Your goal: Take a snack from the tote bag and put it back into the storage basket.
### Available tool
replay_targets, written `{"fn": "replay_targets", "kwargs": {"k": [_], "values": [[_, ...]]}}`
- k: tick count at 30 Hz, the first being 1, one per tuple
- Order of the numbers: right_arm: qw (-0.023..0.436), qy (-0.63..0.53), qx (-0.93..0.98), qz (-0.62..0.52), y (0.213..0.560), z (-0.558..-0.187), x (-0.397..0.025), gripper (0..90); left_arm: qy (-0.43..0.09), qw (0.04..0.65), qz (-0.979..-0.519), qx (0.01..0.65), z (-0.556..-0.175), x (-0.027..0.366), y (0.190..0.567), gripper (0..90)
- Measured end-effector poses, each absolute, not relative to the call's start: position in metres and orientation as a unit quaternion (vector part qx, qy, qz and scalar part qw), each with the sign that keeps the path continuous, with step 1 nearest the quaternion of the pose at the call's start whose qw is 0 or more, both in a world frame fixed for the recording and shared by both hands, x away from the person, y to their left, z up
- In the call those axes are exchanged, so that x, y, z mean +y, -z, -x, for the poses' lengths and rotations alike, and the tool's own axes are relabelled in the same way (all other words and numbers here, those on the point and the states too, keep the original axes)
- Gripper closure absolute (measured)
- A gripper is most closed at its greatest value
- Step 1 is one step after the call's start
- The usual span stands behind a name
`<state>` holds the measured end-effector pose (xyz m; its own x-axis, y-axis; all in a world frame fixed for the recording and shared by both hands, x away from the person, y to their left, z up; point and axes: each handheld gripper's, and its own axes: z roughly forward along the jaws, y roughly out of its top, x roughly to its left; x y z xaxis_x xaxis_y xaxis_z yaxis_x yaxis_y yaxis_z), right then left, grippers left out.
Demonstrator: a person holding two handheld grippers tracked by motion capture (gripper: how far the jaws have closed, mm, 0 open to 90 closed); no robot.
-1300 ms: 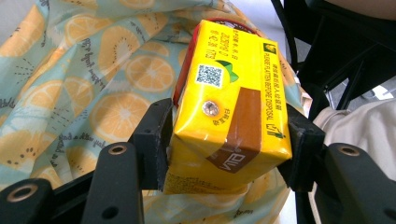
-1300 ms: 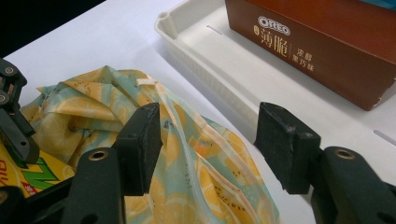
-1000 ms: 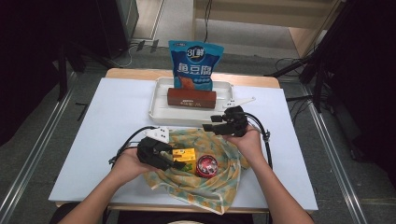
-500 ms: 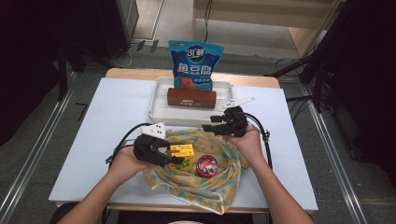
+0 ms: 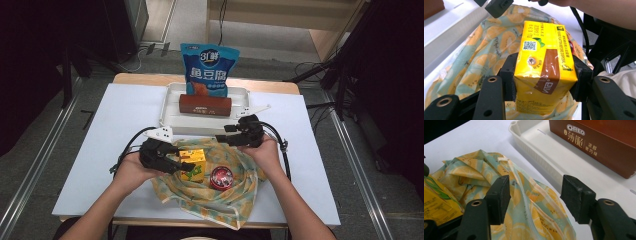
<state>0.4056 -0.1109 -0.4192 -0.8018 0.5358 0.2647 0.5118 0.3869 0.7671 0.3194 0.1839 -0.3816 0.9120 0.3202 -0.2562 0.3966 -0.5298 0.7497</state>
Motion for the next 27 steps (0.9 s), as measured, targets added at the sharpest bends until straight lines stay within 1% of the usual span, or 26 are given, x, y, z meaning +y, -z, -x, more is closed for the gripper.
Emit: {"fn": "replay_targets", "kwargs": {"k": [14, 27], "values": [[0.013, -0.457, 0.832, -0.315, 0.419, -0.405, -0.111, 41.8, 0.032, 0.445, -0.866, 0.224, -0.32, 0.195, 0.365, 50.4], [0.013, -0.462, 0.831, -0.31, 0.417, -0.404, -0.111, 41.6, 0.005, 0.455, -0.856, 0.246, -0.322, 0.216, 0.348, 50.4]]}}
